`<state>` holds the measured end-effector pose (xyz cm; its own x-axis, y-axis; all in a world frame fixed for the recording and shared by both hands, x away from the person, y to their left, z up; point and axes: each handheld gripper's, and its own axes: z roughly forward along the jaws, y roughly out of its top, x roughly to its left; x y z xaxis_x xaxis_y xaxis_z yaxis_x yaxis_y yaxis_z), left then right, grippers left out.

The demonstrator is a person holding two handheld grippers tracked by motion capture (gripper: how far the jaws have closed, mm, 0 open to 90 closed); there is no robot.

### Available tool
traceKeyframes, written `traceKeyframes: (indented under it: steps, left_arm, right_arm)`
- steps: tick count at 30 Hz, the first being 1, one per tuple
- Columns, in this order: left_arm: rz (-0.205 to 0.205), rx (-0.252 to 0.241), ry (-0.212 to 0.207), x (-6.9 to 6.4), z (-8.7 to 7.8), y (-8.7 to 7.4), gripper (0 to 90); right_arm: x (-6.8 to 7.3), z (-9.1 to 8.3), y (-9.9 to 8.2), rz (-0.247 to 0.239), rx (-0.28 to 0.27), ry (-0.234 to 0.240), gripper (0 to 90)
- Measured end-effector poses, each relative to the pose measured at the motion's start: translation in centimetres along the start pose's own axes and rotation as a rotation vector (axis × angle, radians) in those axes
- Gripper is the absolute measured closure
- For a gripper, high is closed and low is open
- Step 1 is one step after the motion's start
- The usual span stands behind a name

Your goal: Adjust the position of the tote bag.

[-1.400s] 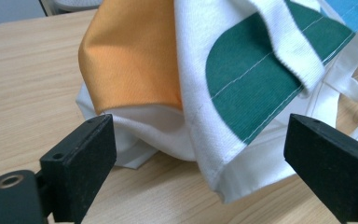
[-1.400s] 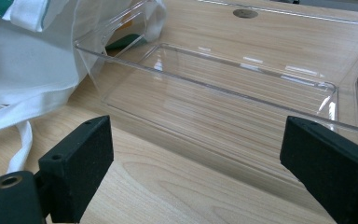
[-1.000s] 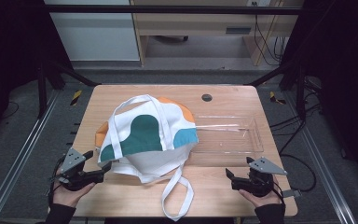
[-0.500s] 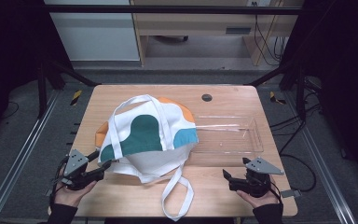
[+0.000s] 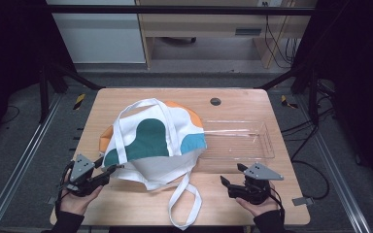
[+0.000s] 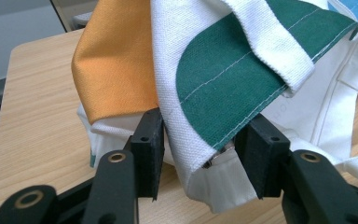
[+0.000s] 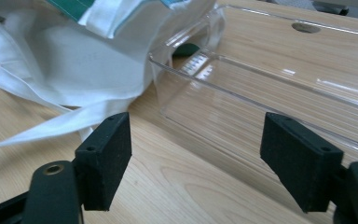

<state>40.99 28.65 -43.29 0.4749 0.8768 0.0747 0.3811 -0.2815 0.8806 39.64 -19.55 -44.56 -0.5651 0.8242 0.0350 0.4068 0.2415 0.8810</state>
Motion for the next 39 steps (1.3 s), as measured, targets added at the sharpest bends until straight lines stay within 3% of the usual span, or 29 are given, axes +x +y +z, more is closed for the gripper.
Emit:
traceKeyframes:
  steps: [15,25,30,39]
  left_arm:
    - [-0.025,-0.002,0.004,-0.2,0.0,-0.1,58.8]
    - [-0.053,-0.009,-0.009,-0.2,0.0,-0.2,60.5]
    - [-0.056,-0.011,-0.009,-0.2,0.0,-0.2,61.6]
    - [-0.061,-0.006,-0.009,-0.3,0.0,-0.1,66.6]
  right_arm:
    - [2.3,1.9,1.7,-0.007,-0.013,0.067,50.2]
    - [3.0,2.6,2.4,-0.003,-0.025,0.097,60.0]
    - [3.2,2.7,3.0,0.009,-0.052,0.107,69.6]
    - [4.1,3.7,3.7,-0.008,-0.037,0.151,79.6]
